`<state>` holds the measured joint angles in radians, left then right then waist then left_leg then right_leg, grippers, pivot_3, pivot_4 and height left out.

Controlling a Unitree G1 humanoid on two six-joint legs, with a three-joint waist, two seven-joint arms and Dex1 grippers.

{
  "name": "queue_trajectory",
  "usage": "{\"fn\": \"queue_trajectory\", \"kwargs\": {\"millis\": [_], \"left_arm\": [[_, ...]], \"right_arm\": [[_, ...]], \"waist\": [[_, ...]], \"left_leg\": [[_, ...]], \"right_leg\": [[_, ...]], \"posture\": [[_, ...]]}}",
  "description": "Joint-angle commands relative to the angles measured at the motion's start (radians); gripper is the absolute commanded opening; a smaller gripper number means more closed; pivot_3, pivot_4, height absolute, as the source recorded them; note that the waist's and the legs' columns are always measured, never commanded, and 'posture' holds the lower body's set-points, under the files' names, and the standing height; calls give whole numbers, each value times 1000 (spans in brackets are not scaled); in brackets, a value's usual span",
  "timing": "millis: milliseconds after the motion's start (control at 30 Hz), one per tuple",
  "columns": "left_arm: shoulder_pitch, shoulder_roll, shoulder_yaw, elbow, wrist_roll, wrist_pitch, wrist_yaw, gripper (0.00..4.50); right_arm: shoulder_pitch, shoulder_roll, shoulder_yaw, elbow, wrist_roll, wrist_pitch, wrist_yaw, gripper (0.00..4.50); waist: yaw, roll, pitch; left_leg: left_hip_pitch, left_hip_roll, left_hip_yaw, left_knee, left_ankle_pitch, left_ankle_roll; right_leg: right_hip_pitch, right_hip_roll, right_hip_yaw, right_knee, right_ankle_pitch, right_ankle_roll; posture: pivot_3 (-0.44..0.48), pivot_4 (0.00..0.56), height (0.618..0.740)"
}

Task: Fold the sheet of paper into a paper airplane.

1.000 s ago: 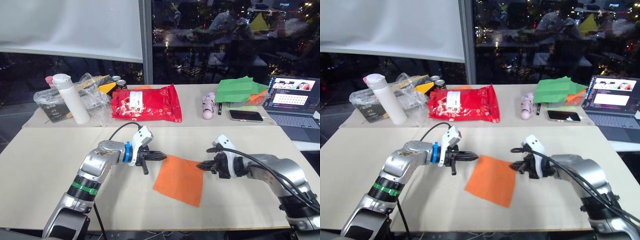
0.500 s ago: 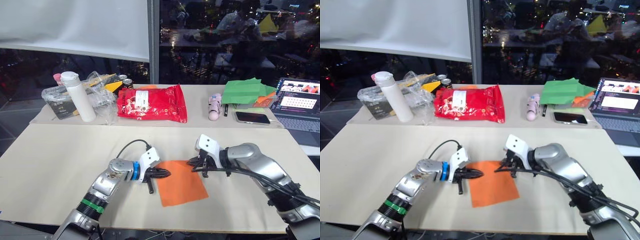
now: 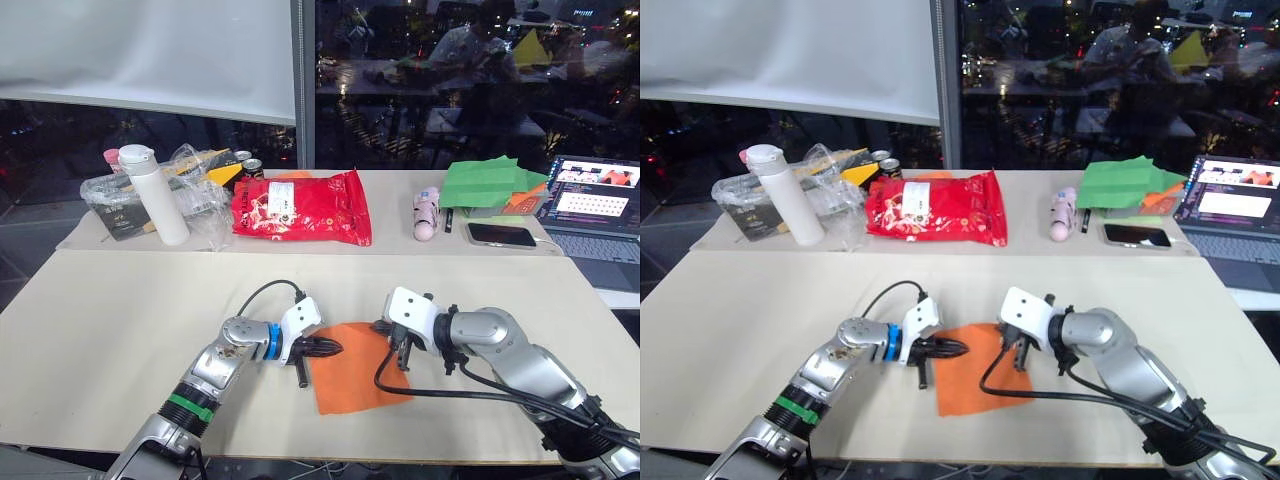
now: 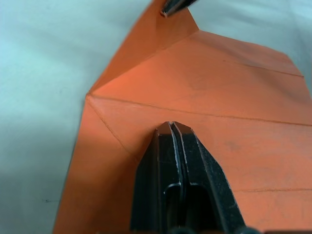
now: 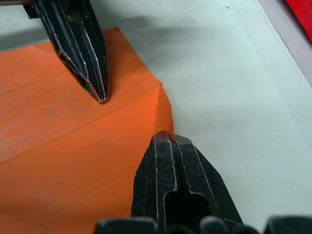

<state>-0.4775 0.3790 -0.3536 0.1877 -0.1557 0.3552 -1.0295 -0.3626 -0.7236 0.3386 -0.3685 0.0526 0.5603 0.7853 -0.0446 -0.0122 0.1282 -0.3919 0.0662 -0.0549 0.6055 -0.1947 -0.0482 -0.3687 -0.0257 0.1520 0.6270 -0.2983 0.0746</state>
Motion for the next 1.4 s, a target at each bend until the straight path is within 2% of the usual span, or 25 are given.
{"fn": "queue_trajectory", "kwargs": {"millis": [33, 233, 500, 633, 900, 1100, 1400], "left_arm": [[19, 9, -17, 7, 23, 25, 2, 0], [25, 11, -21, 15, 27, 25, 1, 0], [16, 8, -8, 20, 16, 31, -1, 0], [3, -3, 12, 11, -12, 60, -4, 0], [-30, -14, 27, 0, -31, 101, -20, 0], [-36, -13, 27, 3, -32, 105, -25, 0], [-39, -14, 25, 1, -30, 106, -28, 0]], "right_arm": [[-2, 6, -32, -62, 4, 3, 1, 26], [32, -23, -16, -86, -23, -63, 27, 26], [99, -107, 64, -6, -216, -337, 31, 26], [140, -85, 67, 38, -257, -406, 14, 26], [170, 33, 50, 70, -266, -349, -37, 26], [164, 98, 47, 41, -264, -272, -23, 26], [144, 156, 43, -48, -233, 11, 18, 26]], "waist": [[0, 0, 0], [1, 0, 0], [1, 0, -1], [1, 0, -1], [-4, -2, -1], [-8, -2, -1], [-10, -2, -1]], "left_leg": [[0, 0, 0, 0, 0, 0], [1, 0, 0, 0, 0, 0], [2, 0, 0, 0, 0, 0], [2, 0, 0, 0, 0, 0], [3, 0, 0, 1, 0, 0], [4, 0, 0, 1, 0, 0], [3, 0, 0, 1, 0, 0]], "right_leg": [[0, 0, 0, 0, 0, 0], [1, 0, 0, 0, 0, 0], [1, 0, 0, 0, 0, 0], [1, 0, 0, 0, 0, 0], [2, 0, 0, 1, 0, 0], [2, 1, 0, 2, 0, 0], [2, 1, 0, 2, 0, 0]], "posture": [[0, 150, 712], [0, 150, 712], [0, 150, 712], [0, 150, 712], [0, 150, 712], [0, 150, 712], [0, 150, 712]]}}
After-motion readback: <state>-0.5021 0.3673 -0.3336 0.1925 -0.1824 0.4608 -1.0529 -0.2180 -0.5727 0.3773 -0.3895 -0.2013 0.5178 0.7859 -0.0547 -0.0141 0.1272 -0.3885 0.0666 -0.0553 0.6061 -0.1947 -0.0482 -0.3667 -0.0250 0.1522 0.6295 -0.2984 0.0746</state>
